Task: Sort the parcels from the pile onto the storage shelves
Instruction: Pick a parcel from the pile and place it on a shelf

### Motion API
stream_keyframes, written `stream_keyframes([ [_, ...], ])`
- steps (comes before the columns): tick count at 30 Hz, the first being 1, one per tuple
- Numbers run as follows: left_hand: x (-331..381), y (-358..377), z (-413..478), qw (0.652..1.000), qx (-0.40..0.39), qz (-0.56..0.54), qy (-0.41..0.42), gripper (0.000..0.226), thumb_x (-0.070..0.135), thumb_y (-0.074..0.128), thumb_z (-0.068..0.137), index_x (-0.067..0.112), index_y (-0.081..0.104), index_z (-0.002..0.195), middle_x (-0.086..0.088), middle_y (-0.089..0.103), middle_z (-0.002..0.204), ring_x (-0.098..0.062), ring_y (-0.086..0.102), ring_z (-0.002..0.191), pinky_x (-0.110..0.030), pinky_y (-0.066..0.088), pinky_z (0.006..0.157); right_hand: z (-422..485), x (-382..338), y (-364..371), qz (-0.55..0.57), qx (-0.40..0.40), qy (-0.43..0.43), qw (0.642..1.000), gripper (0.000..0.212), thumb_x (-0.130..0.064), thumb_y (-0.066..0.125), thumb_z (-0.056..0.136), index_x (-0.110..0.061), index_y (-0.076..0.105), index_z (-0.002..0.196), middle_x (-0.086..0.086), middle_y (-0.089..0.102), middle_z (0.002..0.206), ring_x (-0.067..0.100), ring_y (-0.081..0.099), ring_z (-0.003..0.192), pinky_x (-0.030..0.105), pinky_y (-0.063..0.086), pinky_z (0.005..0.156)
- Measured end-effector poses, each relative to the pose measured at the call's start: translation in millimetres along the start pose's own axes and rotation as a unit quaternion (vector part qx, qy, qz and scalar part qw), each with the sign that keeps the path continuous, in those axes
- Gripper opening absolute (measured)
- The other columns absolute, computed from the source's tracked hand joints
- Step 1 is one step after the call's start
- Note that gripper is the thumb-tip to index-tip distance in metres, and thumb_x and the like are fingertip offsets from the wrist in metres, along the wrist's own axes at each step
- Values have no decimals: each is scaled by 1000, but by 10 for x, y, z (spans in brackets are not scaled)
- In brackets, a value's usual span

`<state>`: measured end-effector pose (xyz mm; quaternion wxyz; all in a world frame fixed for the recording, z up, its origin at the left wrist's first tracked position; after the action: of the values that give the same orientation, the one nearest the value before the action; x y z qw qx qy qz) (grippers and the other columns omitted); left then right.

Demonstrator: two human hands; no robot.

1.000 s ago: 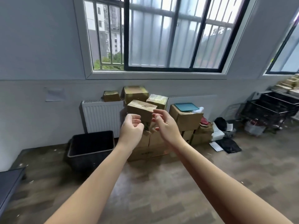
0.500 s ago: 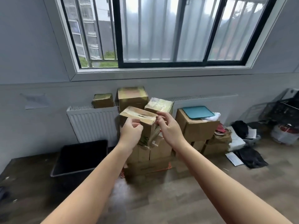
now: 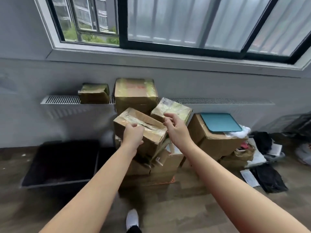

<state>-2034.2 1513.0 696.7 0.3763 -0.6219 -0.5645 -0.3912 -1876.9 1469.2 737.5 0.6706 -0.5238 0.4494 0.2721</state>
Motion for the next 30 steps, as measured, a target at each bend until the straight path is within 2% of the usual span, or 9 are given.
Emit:
stream_keyframes([
  [3,-129,92,670,998,10,-11,-62,47,21,50,99,14,37,143,-6,44,139,-25,50,122,-41,54,94,585,231,239,-33,-29,17,999,32,-27,44,104,-18,56,132,-5,60,123,12,57,117,29,47,97],
  [8,-477,209,1357,986,43,-32,-156,54,29,54,95,10,39,144,-5,46,139,-24,50,119,-33,55,68,1251,638,639,-82,-95,53,991,36,-28,44,104,-17,54,136,-1,60,129,11,54,121,25,42,96],
  [13,-749,421,1831,972,64,-49,-220,60,30,54,97,6,33,148,1,39,120,-23,49,114,-39,56,84,1798,984,865,-118,-153,47,980,37,-27,43,104,-17,52,138,-1,58,135,12,53,124,25,42,98],
  [16,-906,561,2084,960,102,-19,-260,68,38,56,94,7,31,148,-8,41,139,-26,48,106,-40,53,92,2064,1254,945,-170,-196,26,965,39,-26,44,103,-16,49,141,1,56,138,14,52,126,26,41,102],
  [18,-1029,663,2213,954,122,-30,-274,69,39,58,93,6,32,147,-13,43,145,-34,50,118,-46,48,100,2183,1410,978,-220,-242,-12,945,41,-24,44,103,-15,47,143,2,52,143,15,48,130,22,35,102],
  [21,-1171,779,2289,933,169,-41,-314,77,39,56,96,7,17,153,-12,40,147,-32,47,124,-44,44,104,2396,1613,996,-271,-287,-70,916,44,-19,45,101,-12,44,145,6,46,147,17,42,134,18,28,102],
  [23,-1223,805,2293,929,199,-21,-310,76,38,54,98,8,14,155,-10,38,150,-32,43,131,-40,42,102,2508,1724,1026,-288,-304,-98,903,46,-16,45,100,-9,43,146,10,42,149,21,37,139,23,27,110],
  [27,-1340,847,2330,924,262,-32,-276,66,38,57,95,11,33,149,-7,50,142,-28,51,123,-42,47,98,2643,1959,1119,-297,-348,-87,885,53,-18,45,98,-11,35,150,16,29,157,31,31,143,40,29,116],
  [30,-1390,844,2305,911,306,-47,-274,45,30,53,99,10,44,138,-6,55,129,-24,56,109,-34,46,81,2652,2059,1185,-273,-370,-79,884,57,-23,46,96,-21,28,150,11,42,147,30,57,114,46,51,93],
])
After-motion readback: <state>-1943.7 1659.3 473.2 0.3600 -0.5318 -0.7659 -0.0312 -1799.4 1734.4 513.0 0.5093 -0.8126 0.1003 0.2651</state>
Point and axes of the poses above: each hand's wrist, its own z-axis towards the middle knuckle, its own y-axis out of the palm, x = y × z, the point moved 4 cm from there along z, towards the middle knuckle
